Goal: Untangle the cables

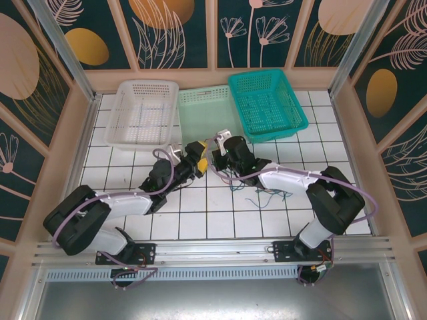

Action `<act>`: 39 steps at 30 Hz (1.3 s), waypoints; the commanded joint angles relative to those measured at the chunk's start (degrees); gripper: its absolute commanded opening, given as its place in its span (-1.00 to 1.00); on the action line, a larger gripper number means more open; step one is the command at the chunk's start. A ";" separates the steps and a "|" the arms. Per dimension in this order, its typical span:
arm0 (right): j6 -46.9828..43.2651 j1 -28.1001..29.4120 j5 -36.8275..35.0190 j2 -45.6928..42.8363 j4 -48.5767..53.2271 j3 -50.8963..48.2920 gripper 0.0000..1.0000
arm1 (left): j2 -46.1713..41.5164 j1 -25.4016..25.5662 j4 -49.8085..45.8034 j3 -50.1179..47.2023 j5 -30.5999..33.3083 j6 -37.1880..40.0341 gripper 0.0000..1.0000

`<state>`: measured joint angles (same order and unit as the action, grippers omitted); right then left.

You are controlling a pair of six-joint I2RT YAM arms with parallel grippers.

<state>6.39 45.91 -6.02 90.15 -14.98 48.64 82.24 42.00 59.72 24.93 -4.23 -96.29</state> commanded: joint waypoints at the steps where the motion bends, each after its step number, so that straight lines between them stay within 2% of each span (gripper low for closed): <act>1: 0.91 0.66 -0.33 -2.04 -3.49 -2.20 -1.00 | 1.63 -0.16 7.96 1.01 1.58 -2.93 0.62; 7: 0.55 0.96 3.60 -5.92 -6.17 -6.71 -1.00 | 3.20 -0.09 10.00 0.36 5.41 -2.07 0.50; 18: 0.69 1.08 6.38 -7.36 -7.67 -7.52 -1.00 | 7.41 -0.12 11.82 2.22 4.64 -2.56 0.40; 28: 2.29 1.99 2.65 -6.82 -8.29 -8.07 -1.00 | 12.81 -0.12 18.09 4.09 2.73 -5.30 0.37; 39: 2.31 2.60 4.86 -7.86 -7.47 -9.53 -1.00 | 12.80 -0.20 19.23 2.03 6.41 -3.70 -0.36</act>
<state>7.88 47.81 -2.50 84.16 -21.43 39.88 95.85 42.00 76.51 27.97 0.49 -100.99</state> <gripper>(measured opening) 0.059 0.333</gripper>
